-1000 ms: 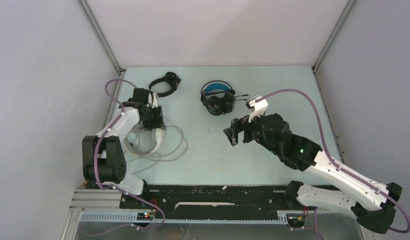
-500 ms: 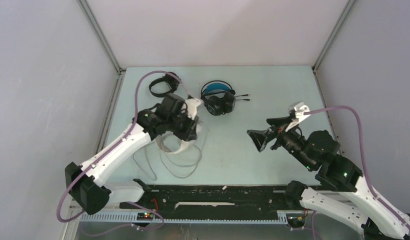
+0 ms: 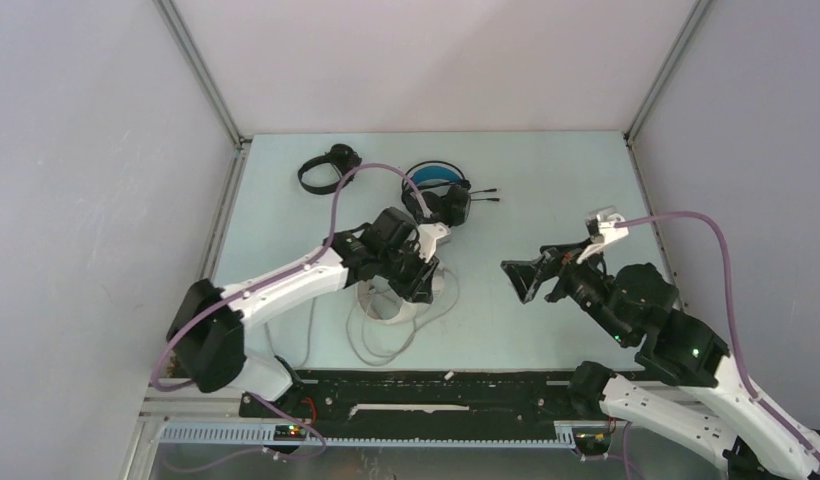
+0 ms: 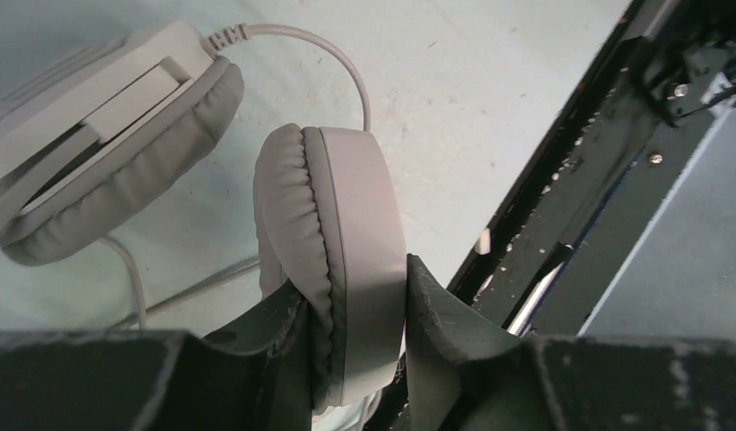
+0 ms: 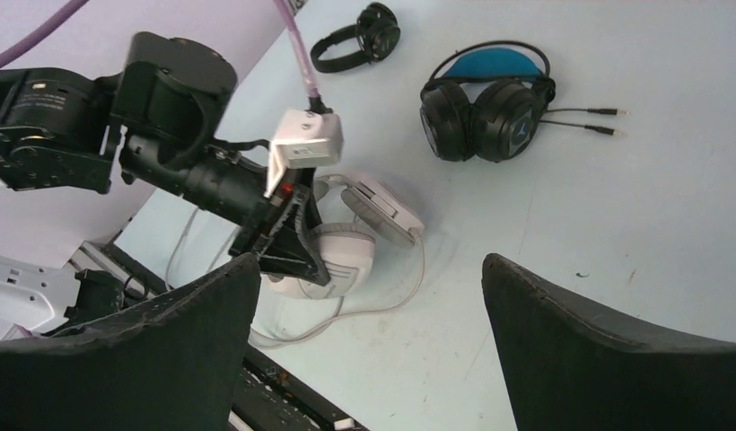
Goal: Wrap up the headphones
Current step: Pick up the headphones from the center of the board.
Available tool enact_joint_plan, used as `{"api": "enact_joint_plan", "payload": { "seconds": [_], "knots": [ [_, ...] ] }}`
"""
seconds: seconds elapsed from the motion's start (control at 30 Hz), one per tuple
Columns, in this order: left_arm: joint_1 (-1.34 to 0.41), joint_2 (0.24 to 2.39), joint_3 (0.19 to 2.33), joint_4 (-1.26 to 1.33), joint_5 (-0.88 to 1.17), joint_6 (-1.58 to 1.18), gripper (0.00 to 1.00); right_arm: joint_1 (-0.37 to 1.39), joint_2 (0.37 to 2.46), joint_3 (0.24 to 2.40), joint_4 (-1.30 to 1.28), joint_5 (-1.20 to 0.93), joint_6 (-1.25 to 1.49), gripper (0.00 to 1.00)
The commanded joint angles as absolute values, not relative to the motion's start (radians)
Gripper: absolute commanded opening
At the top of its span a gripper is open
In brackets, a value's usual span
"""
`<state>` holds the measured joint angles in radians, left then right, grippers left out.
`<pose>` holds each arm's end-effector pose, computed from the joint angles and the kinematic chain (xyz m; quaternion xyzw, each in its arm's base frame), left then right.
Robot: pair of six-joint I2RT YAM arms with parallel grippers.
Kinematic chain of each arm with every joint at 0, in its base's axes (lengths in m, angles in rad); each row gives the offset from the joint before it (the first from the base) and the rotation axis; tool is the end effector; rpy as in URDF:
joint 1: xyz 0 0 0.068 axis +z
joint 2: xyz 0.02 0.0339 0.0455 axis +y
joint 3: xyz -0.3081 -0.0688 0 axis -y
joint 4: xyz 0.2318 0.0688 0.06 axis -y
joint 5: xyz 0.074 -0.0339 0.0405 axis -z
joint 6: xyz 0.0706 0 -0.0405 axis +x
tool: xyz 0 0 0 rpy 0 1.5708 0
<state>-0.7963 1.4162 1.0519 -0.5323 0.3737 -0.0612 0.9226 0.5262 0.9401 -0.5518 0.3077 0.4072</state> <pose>0.1898 -0.2308 0.2822 0.3905 0.8433 -0.2946 0.2227 0.0663 0.0522 0.3970 -0.0926 0.7463 0.3094 0.5820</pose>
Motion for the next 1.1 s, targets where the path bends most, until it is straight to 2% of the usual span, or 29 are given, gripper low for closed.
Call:
{"api": "enact_joint_plan", "payload": {
  "seconds": [0.0,0.1,0.27,0.33,0.53,0.7,0.8,1.07],
  "knots": [
    [-0.802,1.465,1.048,-0.412,0.298,-0.131,0.35,0.922,0.601,0.962,-0.540,0.302,0.461,0.94],
    [-0.802,1.464,1.063,-0.407,0.286,-0.174,0.50,0.920,0.612,0.962,-0.540,0.280,0.487,0.94],
    [-0.799,1.344,1.085,-0.422,0.234,-0.218,0.82,0.921,0.626,0.973,-0.560,0.280,0.489,0.93],
    [-0.790,1.299,1.117,-0.476,0.180,-0.219,0.98,0.922,0.657,0.973,-0.573,0.273,0.482,0.93],
    [-0.622,1.101,1.099,-0.568,0.130,-0.287,1.00,0.920,0.794,0.964,-0.480,0.135,0.378,0.95],
    [-0.456,0.911,0.944,-0.515,0.086,-0.292,1.00,0.913,0.987,0.969,-0.323,0.066,0.186,0.97],
    [-0.431,0.814,0.882,-0.508,-0.022,-0.271,1.00,0.903,1.092,0.973,-0.234,0.050,0.096,0.98],
    [-0.431,0.668,0.811,-0.528,-0.147,-0.143,1.00,0.845,1.413,1.074,-0.105,-0.100,-0.089,0.98]
  ]
}}
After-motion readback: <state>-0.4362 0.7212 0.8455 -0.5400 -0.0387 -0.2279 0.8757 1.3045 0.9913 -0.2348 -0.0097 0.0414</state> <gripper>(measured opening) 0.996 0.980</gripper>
